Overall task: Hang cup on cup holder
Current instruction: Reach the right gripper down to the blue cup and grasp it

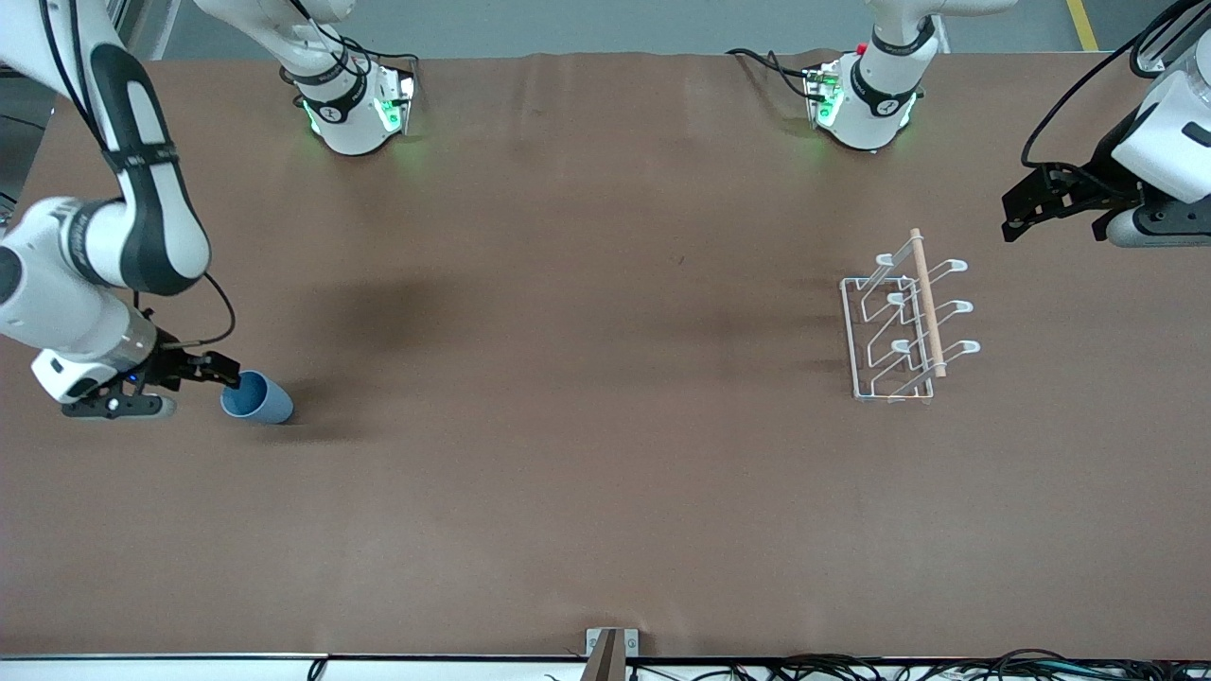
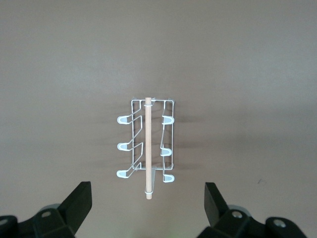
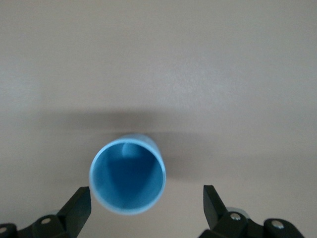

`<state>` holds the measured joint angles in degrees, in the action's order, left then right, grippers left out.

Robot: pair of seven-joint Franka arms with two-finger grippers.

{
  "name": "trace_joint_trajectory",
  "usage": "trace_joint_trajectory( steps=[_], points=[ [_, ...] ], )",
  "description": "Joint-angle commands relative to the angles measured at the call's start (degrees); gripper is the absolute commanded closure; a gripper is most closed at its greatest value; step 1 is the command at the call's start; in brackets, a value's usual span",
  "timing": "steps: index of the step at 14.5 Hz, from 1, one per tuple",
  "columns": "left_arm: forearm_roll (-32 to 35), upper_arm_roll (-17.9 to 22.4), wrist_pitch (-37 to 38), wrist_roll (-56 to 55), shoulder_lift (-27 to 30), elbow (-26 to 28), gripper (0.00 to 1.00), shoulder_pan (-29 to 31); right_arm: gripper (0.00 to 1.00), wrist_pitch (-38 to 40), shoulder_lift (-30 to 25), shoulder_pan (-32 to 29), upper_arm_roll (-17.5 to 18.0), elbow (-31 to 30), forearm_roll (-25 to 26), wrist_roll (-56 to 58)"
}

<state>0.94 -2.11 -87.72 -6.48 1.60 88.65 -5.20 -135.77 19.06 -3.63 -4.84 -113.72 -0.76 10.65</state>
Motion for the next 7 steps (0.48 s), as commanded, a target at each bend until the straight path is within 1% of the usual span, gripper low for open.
trace_joint_trajectory(
  steps=[1,5,7],
  points=[
    [0.99,-0.26,-0.08,0.60,0.16,0.03,0.00,-0.07,0.00,-3.00,2.46,-0.50,0.10,0.34,0.76,1.04],
    [0.99,-0.26,-0.08,0.60,-0.01,0.03,0.00,-0.33,0.00,-3.36,3.52,-1.02,0.10,-0.09,0.67,2.80],
    [0.99,-0.26,0.00,0.51,-0.02,0.21,0.00,-0.33,0.00,-5.89,3.96,-1.11,0.10,-1.23,0.67,2.89]
  ],
)
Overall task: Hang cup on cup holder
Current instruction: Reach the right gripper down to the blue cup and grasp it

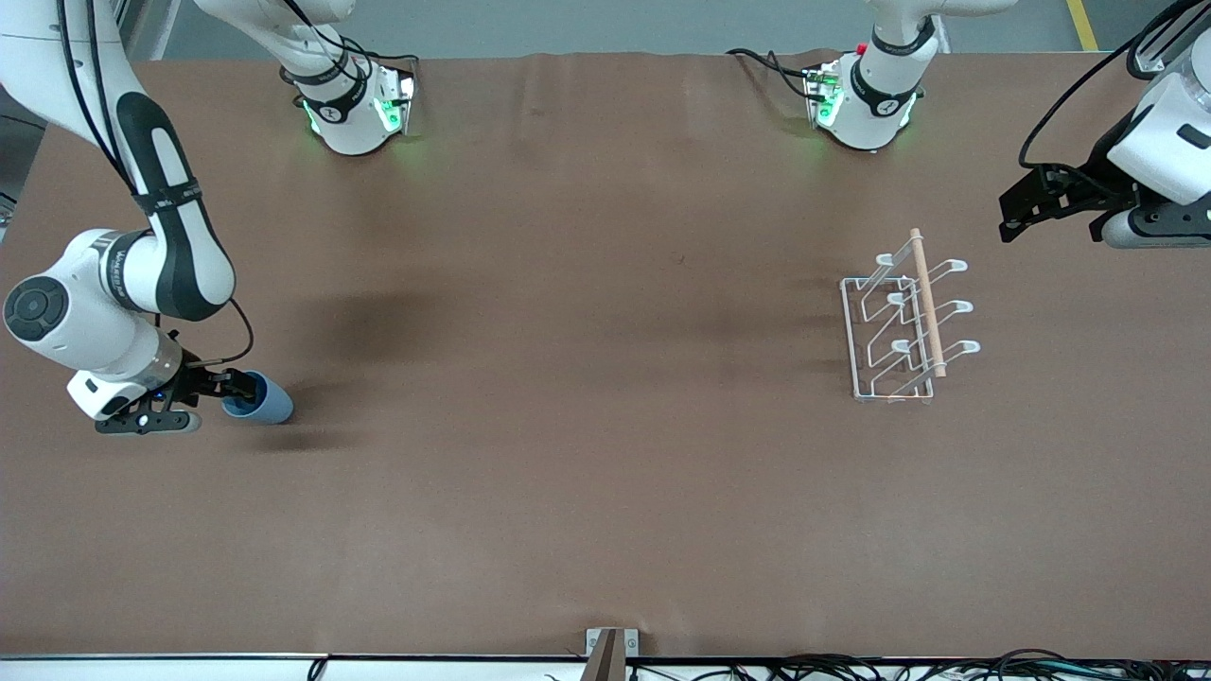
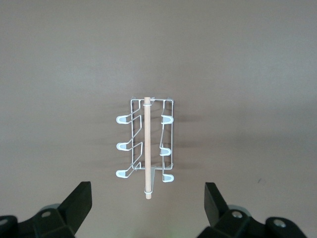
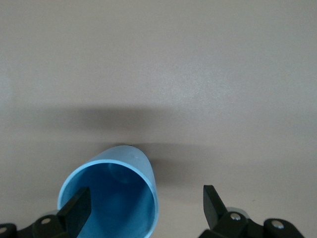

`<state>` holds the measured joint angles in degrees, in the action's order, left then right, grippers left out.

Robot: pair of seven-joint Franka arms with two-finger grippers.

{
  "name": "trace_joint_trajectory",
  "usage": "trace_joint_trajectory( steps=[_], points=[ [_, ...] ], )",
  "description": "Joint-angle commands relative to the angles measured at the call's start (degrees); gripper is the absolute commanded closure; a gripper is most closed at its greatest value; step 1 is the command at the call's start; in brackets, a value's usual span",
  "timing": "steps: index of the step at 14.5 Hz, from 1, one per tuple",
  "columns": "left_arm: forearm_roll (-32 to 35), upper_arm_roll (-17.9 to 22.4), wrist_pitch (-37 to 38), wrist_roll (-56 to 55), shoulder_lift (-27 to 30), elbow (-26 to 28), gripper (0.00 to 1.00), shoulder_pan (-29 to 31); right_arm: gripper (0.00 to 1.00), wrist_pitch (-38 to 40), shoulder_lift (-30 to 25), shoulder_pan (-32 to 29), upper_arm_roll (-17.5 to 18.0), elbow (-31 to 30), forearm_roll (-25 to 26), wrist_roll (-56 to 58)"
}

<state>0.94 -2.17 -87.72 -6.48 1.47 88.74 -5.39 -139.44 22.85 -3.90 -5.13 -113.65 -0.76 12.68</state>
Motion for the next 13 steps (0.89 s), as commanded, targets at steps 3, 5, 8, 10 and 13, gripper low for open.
trace_joint_trajectory(
  steps=[3,5,8,10,13],
  points=[
    [0.99,-0.38,0.00,0.24,0.03,0.11,0.00,-0.23,0.08,-8.03,1.14,-0.93,0.48,-3.94,0.67,0.86],
    [0.99,-0.46,0.00,-0.11,0.03,0.20,0.00,-0.23,0.51,-8.13,1.32,-0.84,0.48,-4.04,0.59,0.77],
    [0.99,-0.46,0.00,-0.11,0.03,0.11,0.00,-0.15,0.93,-7.78,1.85,-0.93,0.56,-3.69,-0.12,0.51],
    [0.99,-0.46,0.00,-0.11,0.03,0.11,0.00,-0.23,0.99,-6.73,1.85,-0.93,0.56,-3.07,-0.21,1.38],
    [0.99,-0.46,0.00,-0.11,-0.06,0.11,0.00,-0.23,0.99,-0.87,1.58,-0.31,0.56,-0.10,-0.12,1.65]
  ],
)
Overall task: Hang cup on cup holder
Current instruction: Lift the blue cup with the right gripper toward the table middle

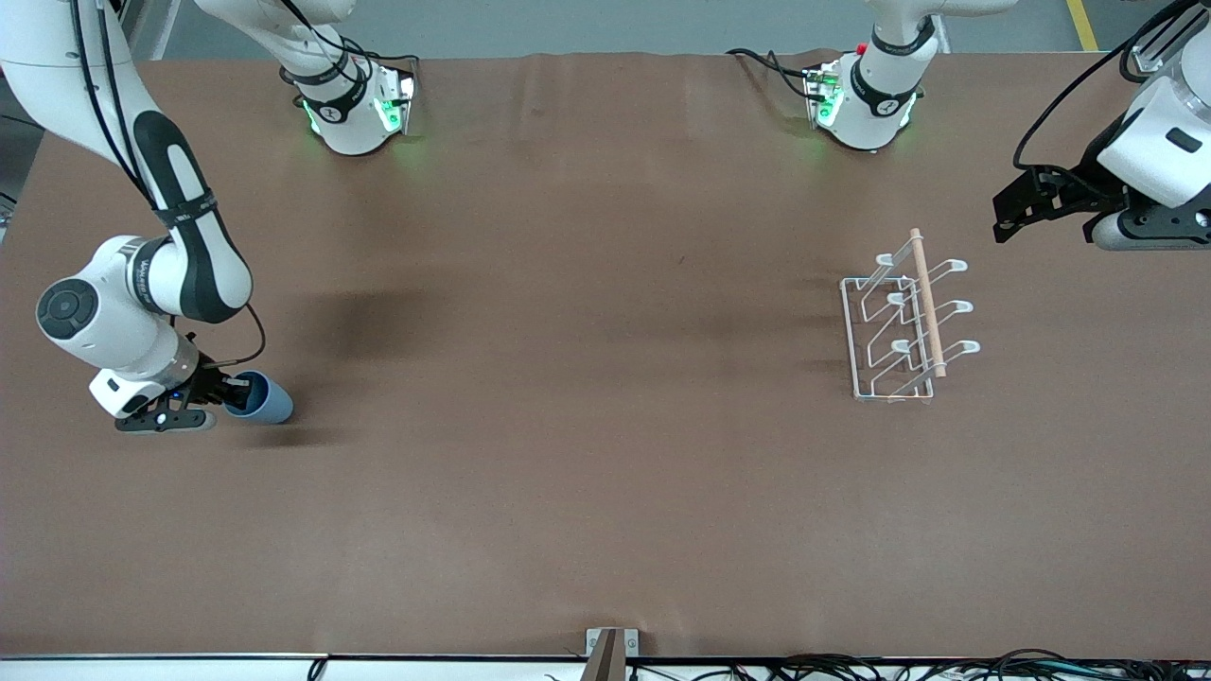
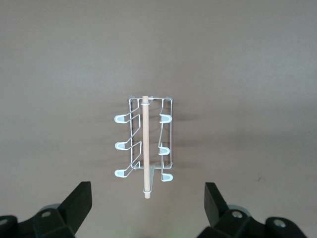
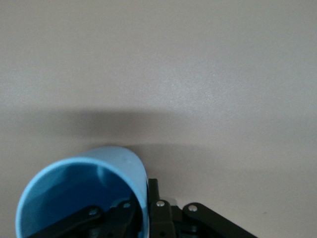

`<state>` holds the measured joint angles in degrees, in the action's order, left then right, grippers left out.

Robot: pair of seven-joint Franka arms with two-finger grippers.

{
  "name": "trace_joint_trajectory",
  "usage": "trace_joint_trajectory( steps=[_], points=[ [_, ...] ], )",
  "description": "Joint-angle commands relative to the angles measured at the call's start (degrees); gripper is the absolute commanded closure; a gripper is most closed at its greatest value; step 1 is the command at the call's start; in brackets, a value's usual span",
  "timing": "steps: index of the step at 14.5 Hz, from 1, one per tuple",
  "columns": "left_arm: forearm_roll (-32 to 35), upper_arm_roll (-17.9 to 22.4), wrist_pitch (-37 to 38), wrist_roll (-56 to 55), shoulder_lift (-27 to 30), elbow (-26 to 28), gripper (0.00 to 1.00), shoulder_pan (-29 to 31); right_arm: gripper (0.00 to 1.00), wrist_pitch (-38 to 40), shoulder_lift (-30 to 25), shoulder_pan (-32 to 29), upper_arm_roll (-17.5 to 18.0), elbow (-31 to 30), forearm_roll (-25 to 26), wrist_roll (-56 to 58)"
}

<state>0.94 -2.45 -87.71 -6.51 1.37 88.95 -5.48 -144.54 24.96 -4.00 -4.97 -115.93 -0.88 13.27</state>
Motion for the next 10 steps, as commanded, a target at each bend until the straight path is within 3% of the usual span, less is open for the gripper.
trace_joint_trajectory(
  steps=[1,5,7,10],
  points=[
    [0.99,-0.19,0.00,-0.08,0.04,-0.09,0.00,-0.14,0.99,9.66,-1.05,-0.14,0.48,4.64,0.00,1.06],
    [0.91,-0.19,-0.09,0.71,-0.22,-0.71,0.00,-0.06,0.99,31.99,-4.39,1.88,0.75,16.15,-0.53,0.18],
    [0.82,-0.10,-0.09,-0.34,-0.66,-1.06,0.00,-0.41,0.99,42.27,-4.57,2.85,2.41,23.88,-4.63,-3.75],
    [0.29,-0.19,0.00,-0.61,-1.45,-4.13,0.00,-0.50,0.99,49.00,-4.65,4.34,7.15,28.04,-7.82,-13.32]
  ],
)
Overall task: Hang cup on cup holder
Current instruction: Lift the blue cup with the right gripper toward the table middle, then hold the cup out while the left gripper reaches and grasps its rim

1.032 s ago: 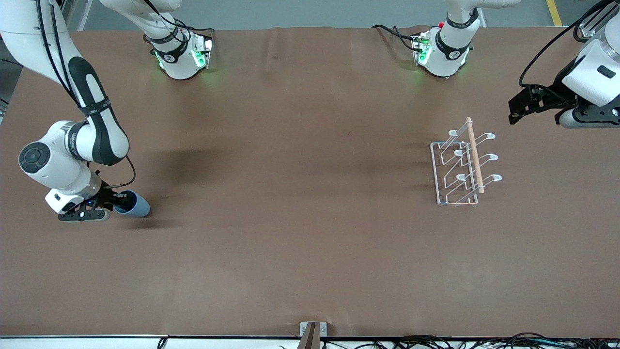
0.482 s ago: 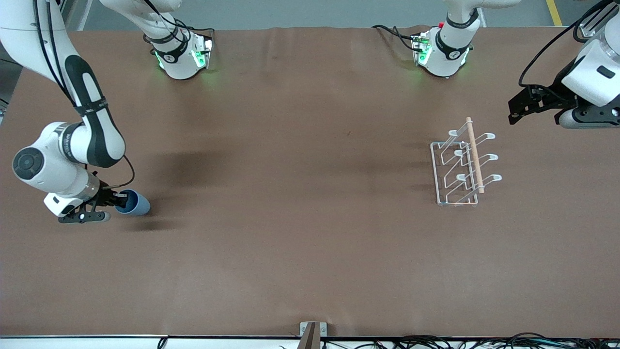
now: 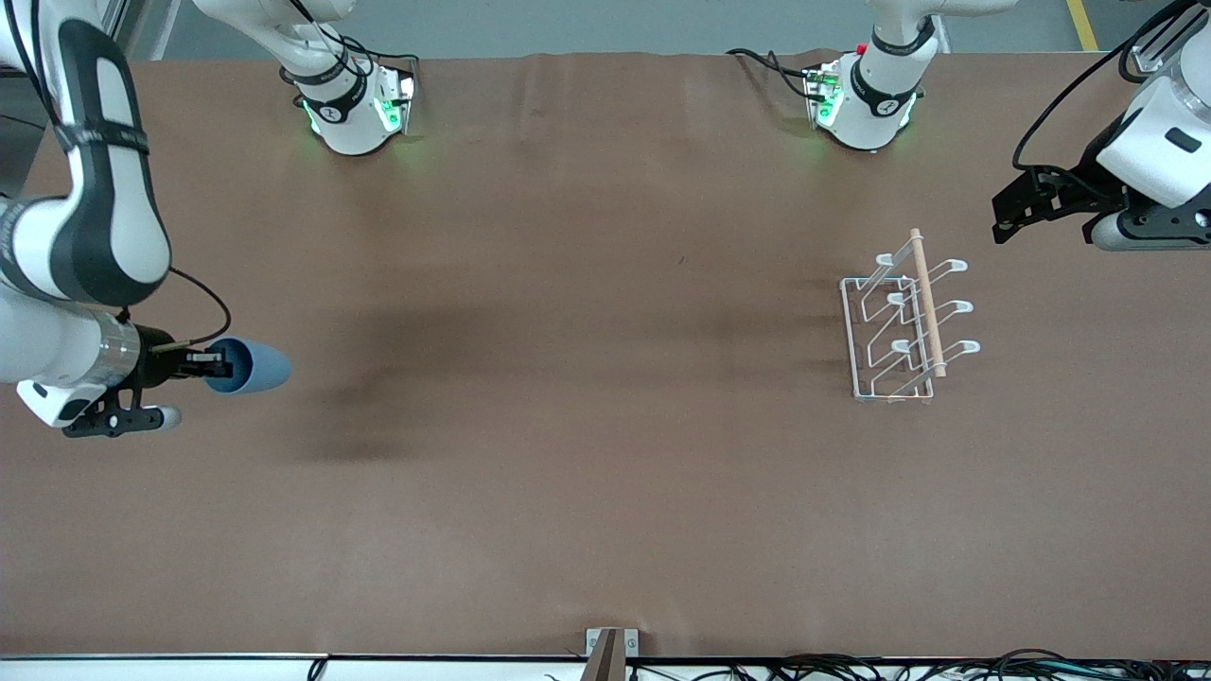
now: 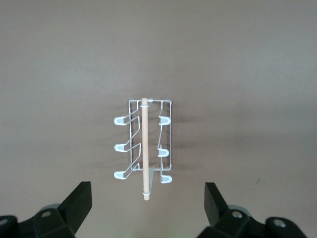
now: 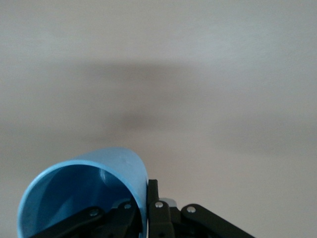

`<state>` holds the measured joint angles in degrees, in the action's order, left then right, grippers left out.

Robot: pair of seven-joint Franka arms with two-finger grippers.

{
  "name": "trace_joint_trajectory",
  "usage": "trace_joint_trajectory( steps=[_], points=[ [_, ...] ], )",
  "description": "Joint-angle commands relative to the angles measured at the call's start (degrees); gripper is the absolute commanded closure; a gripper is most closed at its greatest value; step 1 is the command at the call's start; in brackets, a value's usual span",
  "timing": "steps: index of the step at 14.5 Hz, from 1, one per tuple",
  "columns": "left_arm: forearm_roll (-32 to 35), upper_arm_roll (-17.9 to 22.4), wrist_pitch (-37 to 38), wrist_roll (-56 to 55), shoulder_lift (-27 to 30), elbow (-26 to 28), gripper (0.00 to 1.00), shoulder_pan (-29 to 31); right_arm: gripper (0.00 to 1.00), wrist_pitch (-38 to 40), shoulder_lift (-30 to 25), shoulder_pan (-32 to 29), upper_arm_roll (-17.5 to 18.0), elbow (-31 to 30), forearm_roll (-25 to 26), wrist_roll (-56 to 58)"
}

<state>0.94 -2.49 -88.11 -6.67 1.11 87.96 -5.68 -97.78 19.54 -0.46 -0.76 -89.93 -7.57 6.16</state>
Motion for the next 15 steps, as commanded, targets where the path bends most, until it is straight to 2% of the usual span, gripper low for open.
trace_joint_trajectory(
  steps=[1,2,3,5,7,9,10,12,15],
  points=[
    [0.29,-0.15,0.48,-0.71,-1.19,-3.32,0.00,-0.38,0.99,2.59,0.24,0.81,6.09,2.04,-1.30,-10.16],
    [0.29,-1.02,1.00,0.42,-0.93,-2.97,0.00,-0.29,0.99,2.68,0.15,0.64,10.04,2.04,-3.31,-13.42],
    [0.29,-1.99,1.97,0.95,-0.76,-2.88,0.00,-0.21,0.99,2.51,0.24,0.72,12.86,2.04,-7.50,-15.98],
    [0.64,-3.31,2.77,0.69,-0.93,-2.97,0.00,-0.38,0.99,2.07,0.76,1.51,16.30,2.04,-18.65,-19.51],
    [1.00,-4.72,2.77,0.69,-0.67,-3.23,0.00,-0.21,0.99,1.89,1.73,3.26,17.55,1.95,-28.95,-19.52],
    [1.00,-7.16,2.77,1.56,-0.40,-3.32,0.00,-0.21,0.98,0.49,1.73,6.25,17.55,1.42,-35.90,-19.61],
    [0.91,-8.75,2.77,2.35,-0.32,-3.32,0.00,-0.20,0.99,0.31,1.64,7.04,18.68,1.25,-38.20,-19.69],
    [0.91,-12.69,2.85,6.64,-0.32,-3.32,0.00,-0.21,0.99,-0.30,1.64,7.14,22.89,0.90,-39.10,-22.57],
    [0.38,-19.46,2.85,13.15,-0.49,-3.06,0.01,-0.29,0.99,-6.62,1.90,7.31,25.54,0.72,-42.87,-28.65]
  ],
)
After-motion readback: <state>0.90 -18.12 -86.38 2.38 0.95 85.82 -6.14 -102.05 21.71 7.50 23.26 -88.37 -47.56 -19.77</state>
